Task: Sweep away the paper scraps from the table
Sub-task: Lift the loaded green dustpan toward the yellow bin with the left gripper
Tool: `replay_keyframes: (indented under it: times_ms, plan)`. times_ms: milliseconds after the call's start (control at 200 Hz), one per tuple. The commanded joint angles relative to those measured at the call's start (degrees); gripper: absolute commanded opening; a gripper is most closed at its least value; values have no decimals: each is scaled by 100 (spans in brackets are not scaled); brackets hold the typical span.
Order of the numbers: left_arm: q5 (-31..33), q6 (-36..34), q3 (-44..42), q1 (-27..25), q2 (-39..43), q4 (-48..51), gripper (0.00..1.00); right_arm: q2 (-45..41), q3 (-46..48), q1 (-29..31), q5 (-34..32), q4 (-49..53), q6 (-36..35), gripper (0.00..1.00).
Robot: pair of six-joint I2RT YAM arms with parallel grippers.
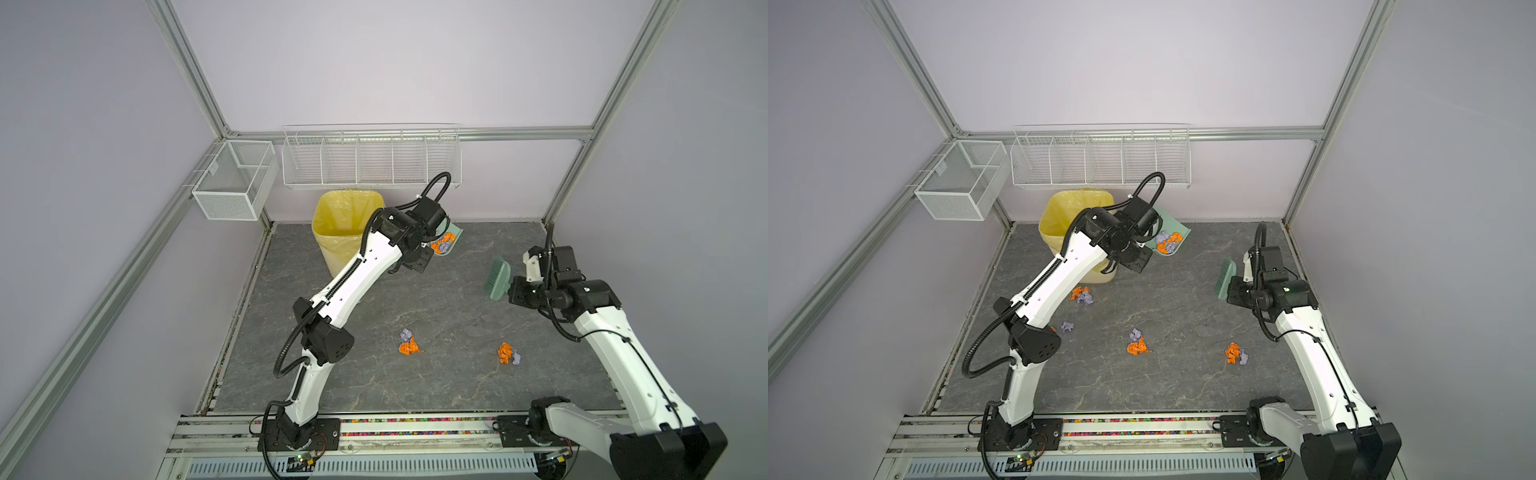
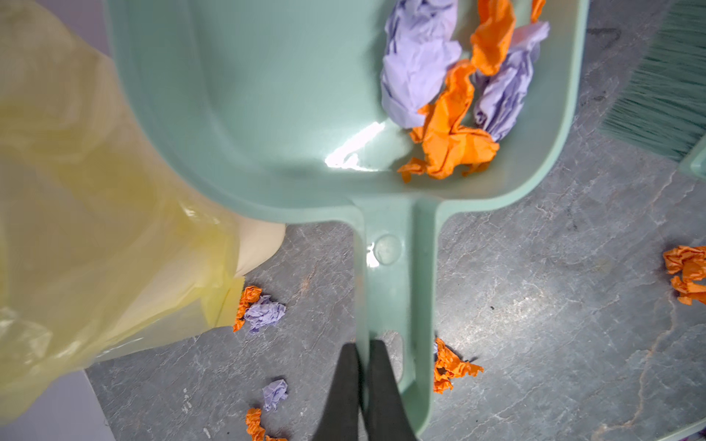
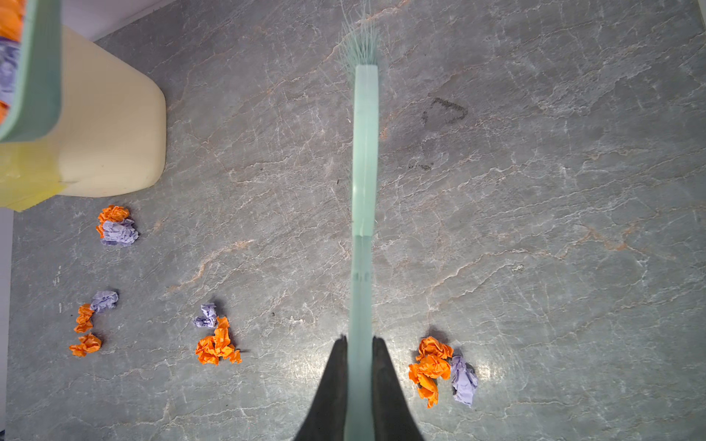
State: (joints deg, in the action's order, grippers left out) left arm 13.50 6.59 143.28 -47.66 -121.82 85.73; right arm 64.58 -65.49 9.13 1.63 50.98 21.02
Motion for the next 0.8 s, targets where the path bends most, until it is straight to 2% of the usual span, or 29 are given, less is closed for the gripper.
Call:
replay_keyframes:
  times_ms: [0,575,795]
  plan:
    - [59,-61,178,59,227,268,0,-40,112,-22,121,-149,45,6]
    - [312,-87,373,423,562,387,0,70,201,-24,203,-299,-49,7]
    - [516,-136,446,719,758,350,0,63,355,-23,221,-414,-30,7]
